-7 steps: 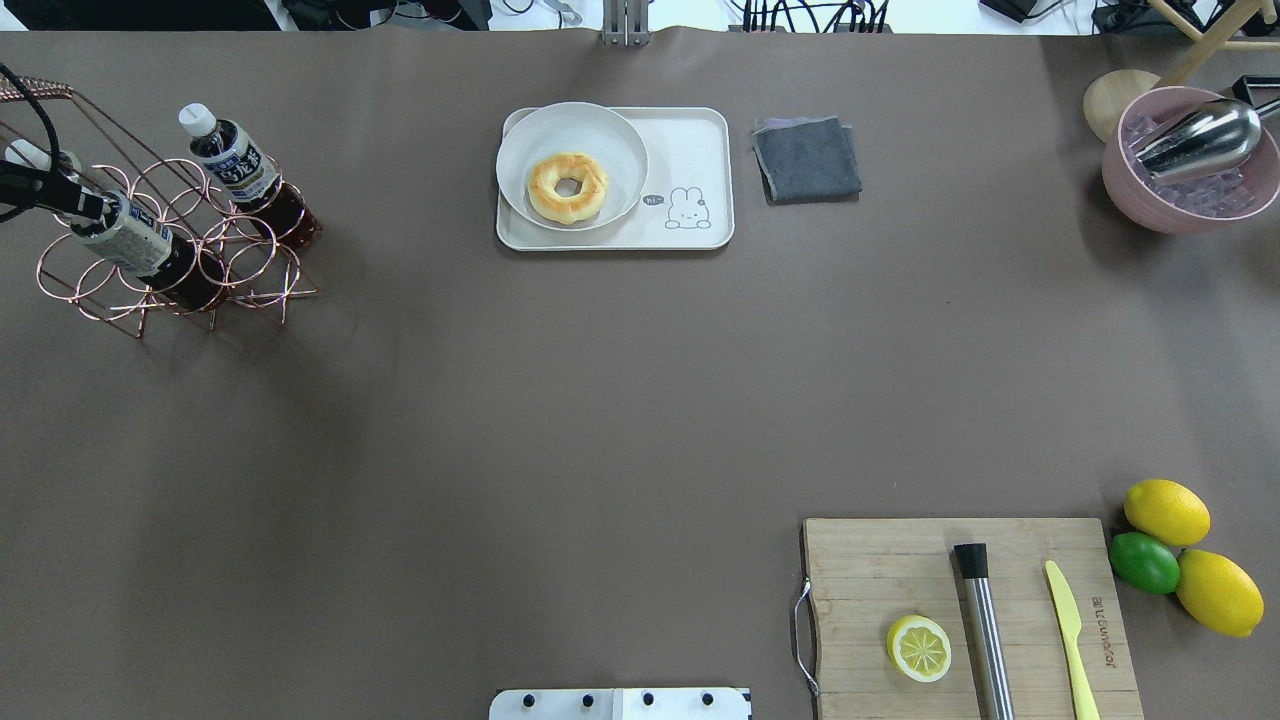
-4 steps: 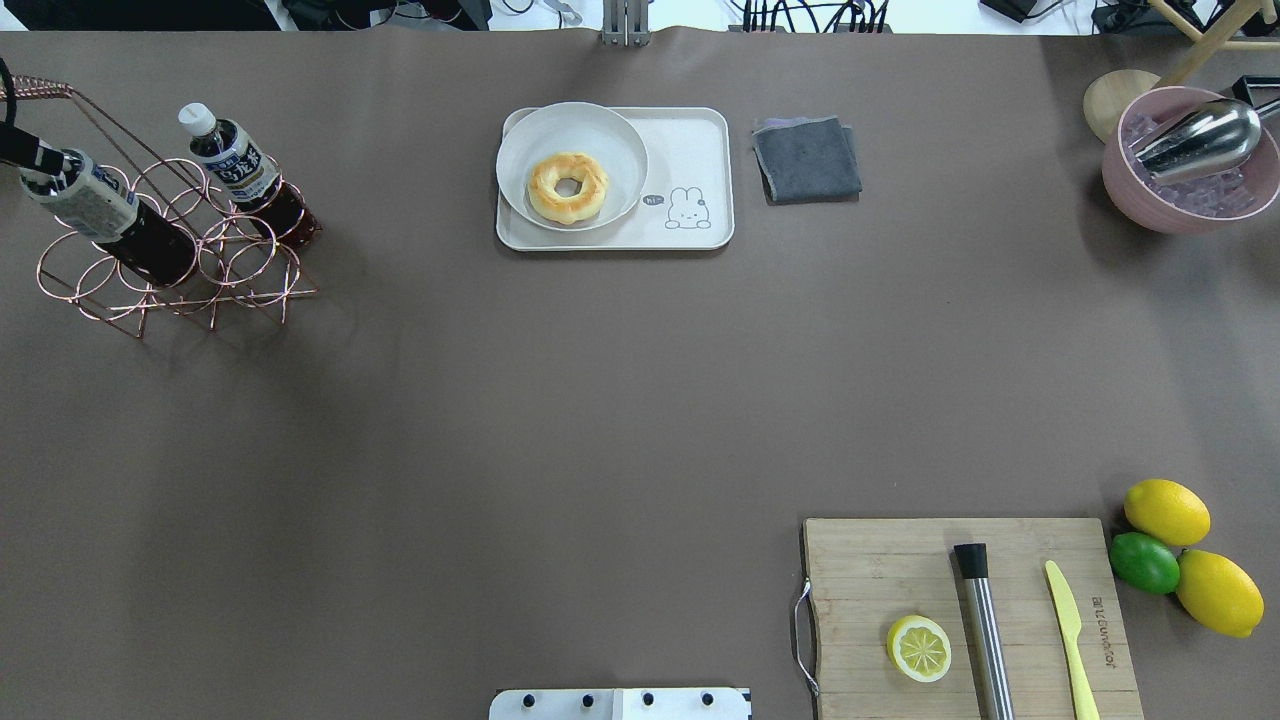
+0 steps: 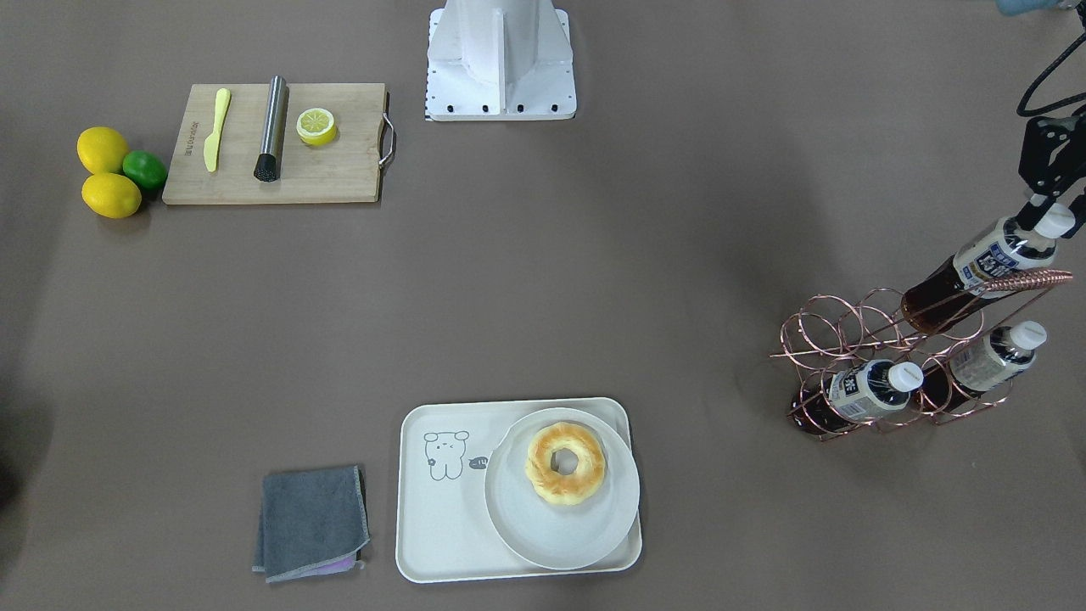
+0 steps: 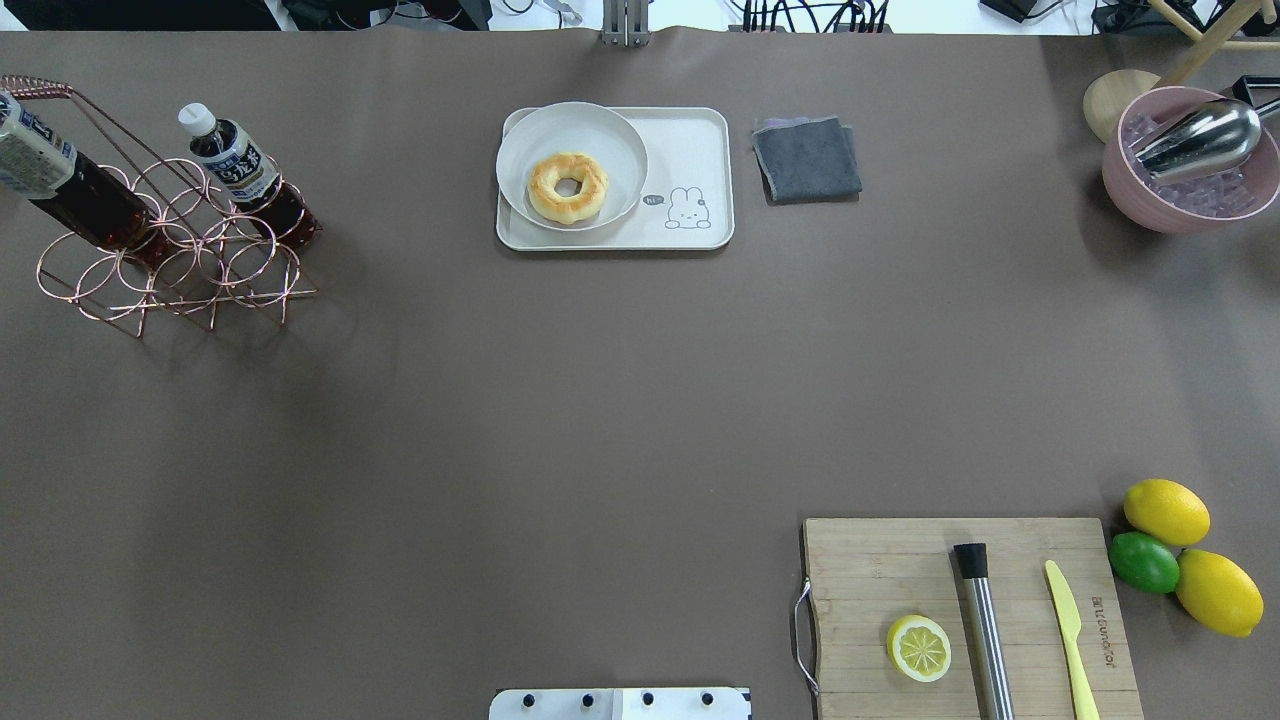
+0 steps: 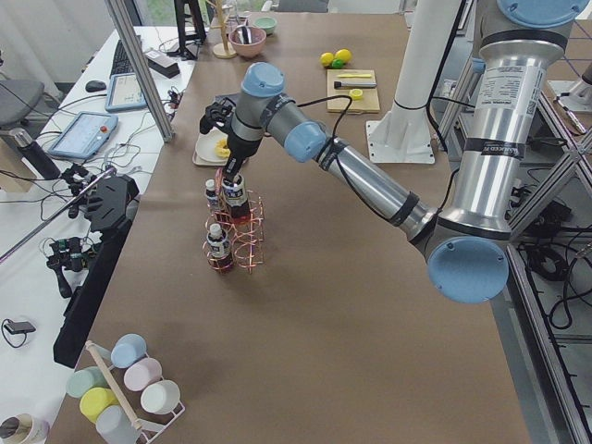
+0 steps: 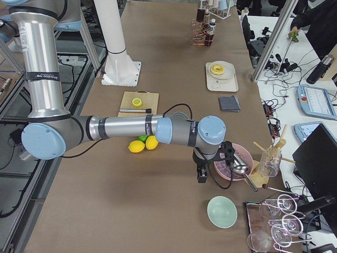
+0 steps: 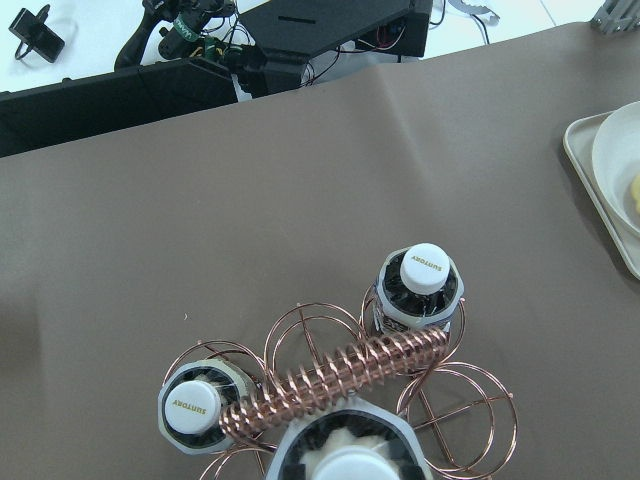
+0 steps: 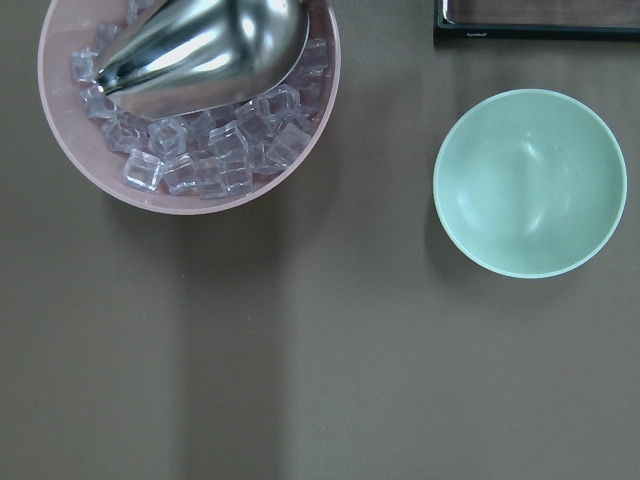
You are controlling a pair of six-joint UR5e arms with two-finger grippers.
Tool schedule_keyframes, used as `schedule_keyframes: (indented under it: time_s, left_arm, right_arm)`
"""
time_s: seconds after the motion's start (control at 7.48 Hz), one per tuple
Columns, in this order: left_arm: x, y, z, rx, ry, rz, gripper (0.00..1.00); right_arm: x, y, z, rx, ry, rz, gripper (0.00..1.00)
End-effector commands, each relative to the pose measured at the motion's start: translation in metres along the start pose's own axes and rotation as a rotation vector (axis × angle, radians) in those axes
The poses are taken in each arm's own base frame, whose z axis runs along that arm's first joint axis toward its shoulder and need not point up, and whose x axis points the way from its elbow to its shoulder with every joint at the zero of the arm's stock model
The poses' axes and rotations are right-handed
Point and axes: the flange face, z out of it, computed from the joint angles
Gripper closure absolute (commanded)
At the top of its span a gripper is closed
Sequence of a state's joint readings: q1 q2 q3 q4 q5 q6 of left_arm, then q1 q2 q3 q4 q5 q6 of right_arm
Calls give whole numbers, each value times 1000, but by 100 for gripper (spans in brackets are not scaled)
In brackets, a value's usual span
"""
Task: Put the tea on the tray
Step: 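Lift the dark bottle out of the rack with the left gripper and carry it forward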
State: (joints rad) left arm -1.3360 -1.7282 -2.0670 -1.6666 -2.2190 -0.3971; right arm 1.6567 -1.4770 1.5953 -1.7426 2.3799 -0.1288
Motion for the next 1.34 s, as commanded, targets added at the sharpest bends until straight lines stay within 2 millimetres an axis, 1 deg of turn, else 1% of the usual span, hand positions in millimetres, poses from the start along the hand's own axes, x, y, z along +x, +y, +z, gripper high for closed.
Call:
schedule_keyframes:
  time_s: [0.0, 0.13, 0.27, 0.53, 0.67, 0.8, 0.94, 1.07, 1.2]
  left_arm:
    - [26, 12, -44, 8, -2, 4, 100]
    - [30, 27, -49, -3, 1, 2, 100]
    - [62, 38, -47, -25, 40, -10, 100]
    - [113, 51, -38, -58, 85, -61, 100]
    - [149, 47, -27, -56, 95, -80, 100]
    - [187, 35, -21, -101, 67, -108, 100]
    - [226, 10, -35, -126, 6, -115, 100]
    - [265, -3, -40, -137, -39, -95, 100]
    - [292, -10, -20, -147, -58, -144, 100]
  right_arm:
    - [-1, -1, -1, 2, -5, -1, 0]
    - [-2, -1, -1, 3, -5, -2, 0]
    - [-2, -1, -1, 3, -7, -2, 0]
    - [-4, -1, -3, 5, -6, -4, 0]
    - [-4, -4, -4, 6, -5, -5, 0]
    - [-6, -8, -5, 9, -3, -9, 0]
    - [-6, -9, -6, 9, -3, -9, 0]
    - [-7, -9, -6, 10, -3, -9, 0]
    - [-6, -9, -5, 10, -3, -9, 0]
